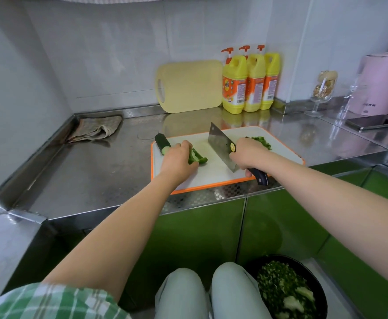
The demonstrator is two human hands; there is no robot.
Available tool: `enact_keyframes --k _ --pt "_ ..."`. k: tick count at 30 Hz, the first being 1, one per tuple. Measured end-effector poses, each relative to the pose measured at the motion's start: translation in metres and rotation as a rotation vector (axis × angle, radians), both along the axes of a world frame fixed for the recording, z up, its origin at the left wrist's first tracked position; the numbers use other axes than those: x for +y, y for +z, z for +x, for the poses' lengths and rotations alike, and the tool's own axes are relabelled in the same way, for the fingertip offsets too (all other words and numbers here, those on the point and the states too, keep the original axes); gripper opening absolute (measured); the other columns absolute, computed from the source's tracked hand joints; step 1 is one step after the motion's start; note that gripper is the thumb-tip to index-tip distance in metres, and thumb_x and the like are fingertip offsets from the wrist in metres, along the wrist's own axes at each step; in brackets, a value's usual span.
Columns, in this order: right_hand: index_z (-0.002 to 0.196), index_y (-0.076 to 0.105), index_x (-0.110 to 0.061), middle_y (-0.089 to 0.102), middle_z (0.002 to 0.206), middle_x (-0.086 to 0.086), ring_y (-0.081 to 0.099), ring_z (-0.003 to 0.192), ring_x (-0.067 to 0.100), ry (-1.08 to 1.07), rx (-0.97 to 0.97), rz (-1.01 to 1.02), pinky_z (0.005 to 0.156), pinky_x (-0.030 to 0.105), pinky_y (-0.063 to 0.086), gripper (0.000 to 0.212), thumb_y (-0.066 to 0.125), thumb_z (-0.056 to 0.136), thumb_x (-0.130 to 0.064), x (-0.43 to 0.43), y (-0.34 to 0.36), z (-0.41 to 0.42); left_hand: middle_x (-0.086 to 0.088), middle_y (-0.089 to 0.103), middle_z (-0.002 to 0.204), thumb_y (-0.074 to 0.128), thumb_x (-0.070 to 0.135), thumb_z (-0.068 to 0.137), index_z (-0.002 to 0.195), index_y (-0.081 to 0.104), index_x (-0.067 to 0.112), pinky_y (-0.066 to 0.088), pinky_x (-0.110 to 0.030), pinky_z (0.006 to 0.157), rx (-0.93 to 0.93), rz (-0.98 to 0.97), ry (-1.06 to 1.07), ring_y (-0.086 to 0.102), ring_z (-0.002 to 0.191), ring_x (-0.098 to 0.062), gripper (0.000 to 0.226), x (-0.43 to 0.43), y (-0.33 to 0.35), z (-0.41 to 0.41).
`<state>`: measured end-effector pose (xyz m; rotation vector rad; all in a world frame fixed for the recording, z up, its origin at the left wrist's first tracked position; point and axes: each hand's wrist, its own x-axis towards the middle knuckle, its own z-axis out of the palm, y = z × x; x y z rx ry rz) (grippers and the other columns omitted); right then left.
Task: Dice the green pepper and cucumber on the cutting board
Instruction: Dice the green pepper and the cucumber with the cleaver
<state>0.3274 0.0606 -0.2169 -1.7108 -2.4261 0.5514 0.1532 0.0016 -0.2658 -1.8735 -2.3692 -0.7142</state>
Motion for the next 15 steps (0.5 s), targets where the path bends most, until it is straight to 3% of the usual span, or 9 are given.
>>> enact_keyframes --k 5,9,12,15 --pt "0.072 0.062 0.004 0.063 0.05 0.011 0.06 0.044 0.022 0.004 0.0 -0.043 0.054 0.026 0.052 0.025 0.046 0.088 -0.007 0.009 0.001 -0.002 -0.015 0.054 0.126 0.067 0.017 0.083 0.133 0.043 0.007 0.038 -0.032 0.087 -0.058 0.085 -0.109 0.052 0.113 -0.031 0.056 0.014 -0.003 0.016" --pt "0.08 0.065 0.006 0.071 0.072 0.017 0.06 0.056 0.026 0.005 0.006 -0.039 0.068 0.033 0.055 0.018 0.053 0.087 -0.005 0.015 -0.005 -0.003 -0.014 0.052 0.132 0.068 0.017 0.082 0.138 0.041 0.005 0.038 -0.033 0.098 -0.163 0.111 -0.097 0.048 0.123 -0.028 0.064 0.023 -0.016 0.027" --pt "0.085 0.065 0.008 0.072 0.083 0.023 0.06 0.064 0.03 0.02 0.062 -0.087 0.065 0.034 0.052 0.018 0.049 0.087 0.0 0.018 -0.01 0.001 -0.015 0.044 0.142 0.068 0.025 0.085 0.145 0.036 0.004 0.03 -0.031 0.107 -0.226 0.073 -0.064 0.04 0.132 -0.027 0.071 0.025 -0.021 0.026" --pt "0.08 0.06 0.006 0.071 0.083 0.024 0.06 0.06 0.028 0.049 0.128 -0.109 0.055 0.029 0.049 0.022 0.04 0.089 -0.001 0.019 -0.011 0.003 -0.015 0.043 0.144 0.069 0.03 0.084 0.145 0.037 0.005 0.029 -0.033 0.11 -0.279 0.072 -0.053 0.039 0.133 -0.028 0.074 0.027 -0.021 0.022"
